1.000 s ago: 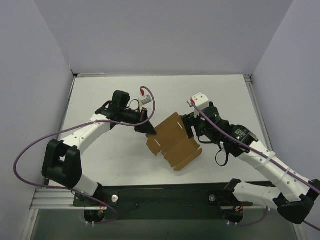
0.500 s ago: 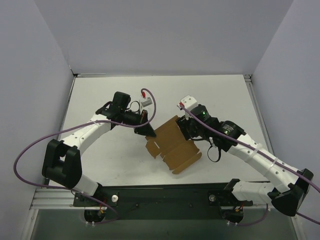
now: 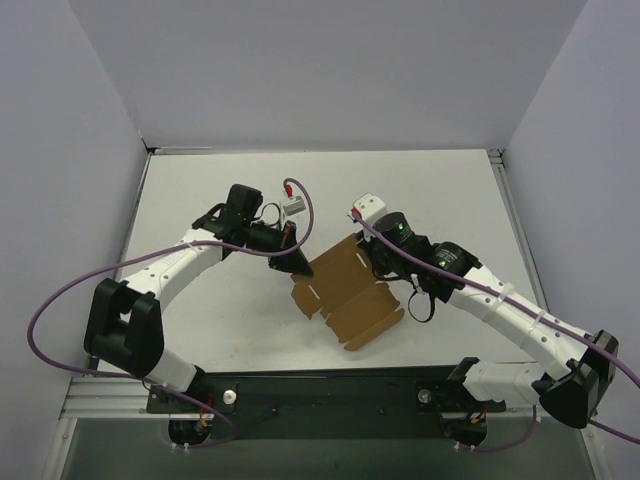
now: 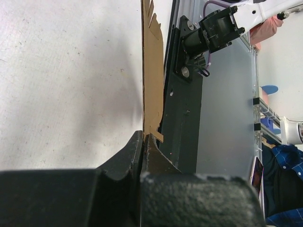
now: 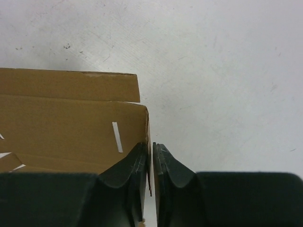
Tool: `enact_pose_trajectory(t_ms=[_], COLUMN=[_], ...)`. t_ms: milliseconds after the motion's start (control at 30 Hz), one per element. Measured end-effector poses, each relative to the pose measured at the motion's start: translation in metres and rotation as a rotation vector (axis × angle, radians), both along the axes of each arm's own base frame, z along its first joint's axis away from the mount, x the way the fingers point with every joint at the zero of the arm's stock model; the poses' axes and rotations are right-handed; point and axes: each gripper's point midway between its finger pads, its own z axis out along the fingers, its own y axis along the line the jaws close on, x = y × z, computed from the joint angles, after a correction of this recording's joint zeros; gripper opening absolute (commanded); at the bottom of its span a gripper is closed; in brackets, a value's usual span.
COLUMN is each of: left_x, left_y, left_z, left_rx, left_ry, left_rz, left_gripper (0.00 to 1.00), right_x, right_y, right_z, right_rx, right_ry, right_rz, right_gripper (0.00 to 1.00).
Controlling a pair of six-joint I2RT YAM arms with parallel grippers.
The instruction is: Fold the paper box
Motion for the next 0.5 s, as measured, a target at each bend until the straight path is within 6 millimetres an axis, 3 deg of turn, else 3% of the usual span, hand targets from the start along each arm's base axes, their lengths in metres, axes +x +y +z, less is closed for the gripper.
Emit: enact_pose_trajectory(t_ms=[33, 133, 167, 267, 367, 500], left_x=[0.000, 0.002, 0.004, 0.016, 0.036, 0.060], left_y=[0.000, 0.000, 0.001, 0.007, 0.023, 0.061], left_z=[0.000, 0.000, -0.001, 0.000, 0.017, 0.049], left_rx=[0.000, 0.010, 0.019, 0.077, 0.084, 0.045], left_ry=[-0.001, -0.010, -0.024, -0.090, -0.208, -0.356], left_rz=[0.000, 0.011, 0.021, 0.104, 0.244, 0.460], left_gripper=[0.19, 0.67, 0.74, 0.85, 0.97, 0.97], right_x=[-0.001, -0.002, -0.002, -0.001, 0.000, 0.001], right_y=[0.001, 0.001, 0.002, 0.001, -0.002, -0.009], right_z=[-0.002, -0.007, -0.008, -0.016, -0.027, -0.036], right_rx=[0.001, 0.003, 0.006, 0.017, 0.022, 0.032], right_ry=[0.005, 0.014, 0.016, 0.018, 0.021, 0.018], right_rz=[0.005, 0.003, -0.001, -0.025, -0.060, -0.106], right_gripper=[0.00, 0.00, 0.00, 0.00, 0.00, 0.00])
